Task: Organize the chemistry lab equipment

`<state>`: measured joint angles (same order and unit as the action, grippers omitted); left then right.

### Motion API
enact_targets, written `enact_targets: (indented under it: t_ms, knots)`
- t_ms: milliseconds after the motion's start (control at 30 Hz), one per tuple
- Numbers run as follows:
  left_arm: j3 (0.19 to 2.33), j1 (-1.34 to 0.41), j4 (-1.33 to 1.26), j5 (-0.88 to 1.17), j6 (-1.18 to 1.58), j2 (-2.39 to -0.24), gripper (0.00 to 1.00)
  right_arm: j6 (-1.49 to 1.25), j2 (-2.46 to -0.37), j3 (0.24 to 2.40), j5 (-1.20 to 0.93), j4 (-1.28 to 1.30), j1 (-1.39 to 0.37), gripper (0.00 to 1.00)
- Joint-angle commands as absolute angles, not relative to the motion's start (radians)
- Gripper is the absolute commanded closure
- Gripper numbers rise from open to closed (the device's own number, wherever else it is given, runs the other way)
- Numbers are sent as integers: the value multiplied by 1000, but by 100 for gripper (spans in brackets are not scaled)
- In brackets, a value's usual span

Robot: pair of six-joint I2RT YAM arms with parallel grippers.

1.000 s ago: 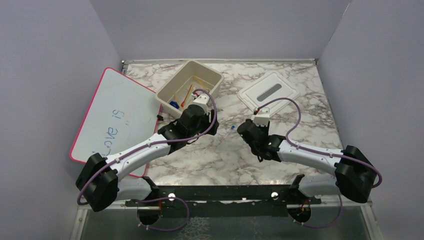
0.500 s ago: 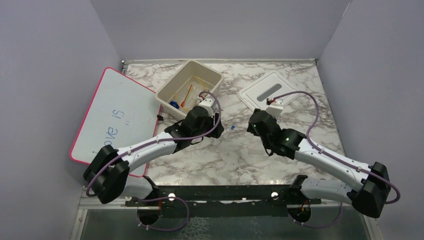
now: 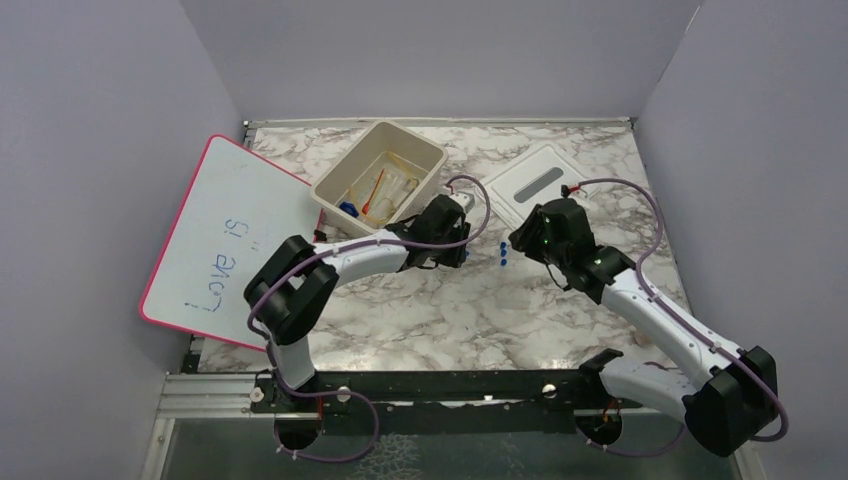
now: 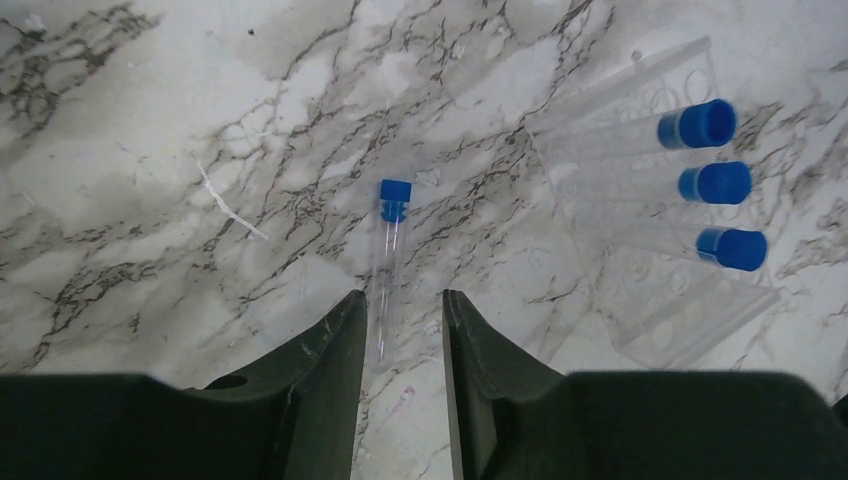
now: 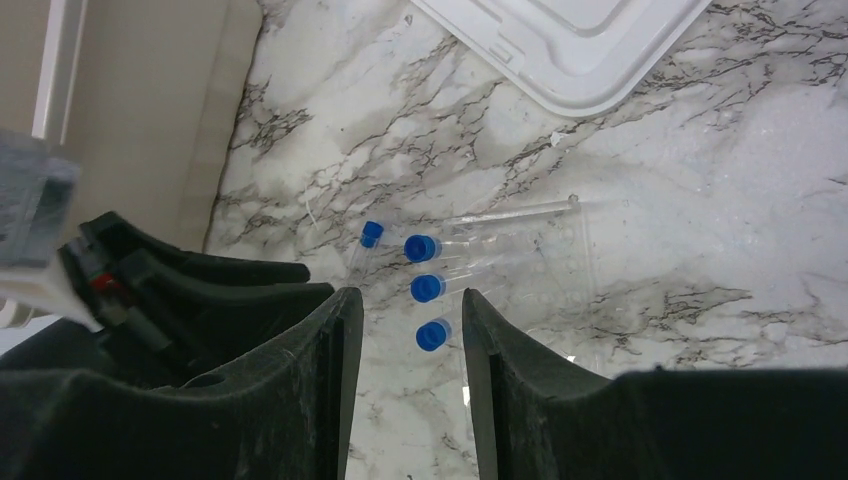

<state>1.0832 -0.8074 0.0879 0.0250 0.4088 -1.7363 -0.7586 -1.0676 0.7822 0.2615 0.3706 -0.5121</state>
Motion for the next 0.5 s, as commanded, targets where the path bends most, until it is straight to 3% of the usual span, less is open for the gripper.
enact_targets:
  t_ms: [0, 333, 467]
  knots:
    - [1185, -827, 249, -38, 346, -1821, 66, -762, -1022, 747, 187, 330, -493, 55]
    - [1246, -839, 350, -14, 315, -1910, 65, -768, -976, 702, 196, 327, -478, 55]
    - [1245, -844, 365, -12, 301, -1926, 70, -768, -973, 697, 198, 327, -476, 55]
